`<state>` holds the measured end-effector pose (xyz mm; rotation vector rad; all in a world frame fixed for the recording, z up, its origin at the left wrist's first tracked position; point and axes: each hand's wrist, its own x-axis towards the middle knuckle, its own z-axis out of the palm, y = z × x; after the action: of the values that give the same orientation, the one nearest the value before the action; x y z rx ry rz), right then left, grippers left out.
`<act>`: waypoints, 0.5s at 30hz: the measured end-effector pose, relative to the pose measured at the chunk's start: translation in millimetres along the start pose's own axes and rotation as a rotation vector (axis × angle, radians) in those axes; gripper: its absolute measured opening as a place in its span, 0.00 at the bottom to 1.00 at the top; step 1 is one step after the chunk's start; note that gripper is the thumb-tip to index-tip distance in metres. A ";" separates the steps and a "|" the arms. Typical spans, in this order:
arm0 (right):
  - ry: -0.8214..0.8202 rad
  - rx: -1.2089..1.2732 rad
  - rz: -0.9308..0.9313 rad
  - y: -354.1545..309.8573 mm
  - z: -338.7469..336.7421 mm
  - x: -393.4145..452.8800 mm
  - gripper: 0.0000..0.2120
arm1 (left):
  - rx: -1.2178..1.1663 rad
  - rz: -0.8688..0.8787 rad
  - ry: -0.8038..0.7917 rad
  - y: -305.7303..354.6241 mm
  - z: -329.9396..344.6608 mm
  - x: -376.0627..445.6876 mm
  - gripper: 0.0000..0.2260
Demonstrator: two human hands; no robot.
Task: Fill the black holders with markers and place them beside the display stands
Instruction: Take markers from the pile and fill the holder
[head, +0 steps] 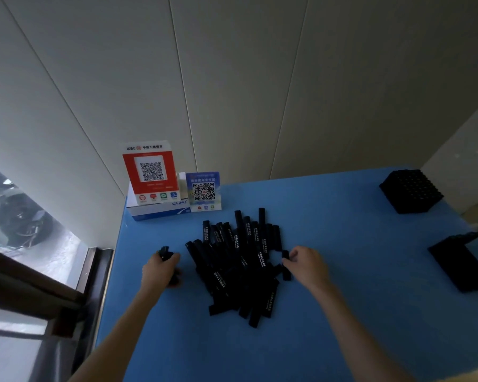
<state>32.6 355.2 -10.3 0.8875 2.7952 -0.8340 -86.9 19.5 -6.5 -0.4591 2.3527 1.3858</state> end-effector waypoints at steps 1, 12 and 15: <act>-0.012 -0.036 0.020 -0.8 3.7 5.5 0.11 | -0.161 -0.043 -0.041 -1.8 -2.5 -2.8 0.06; 0.156 0.029 0.072 -9.4 5.7 66.7 0.13 | -0.402 -0.009 -0.063 -6.2 -26.0 -32.3 0.06; 0.126 0.023 0.093 -12.9 4.8 81.9 0.10 | -0.419 0.016 -0.050 -1.8 -33.4 -38.0 0.07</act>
<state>-42.7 385.4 -28.2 1.1007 2.8286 -0.8263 -57.6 -7.3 24.9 -0.5107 2.0263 1.8814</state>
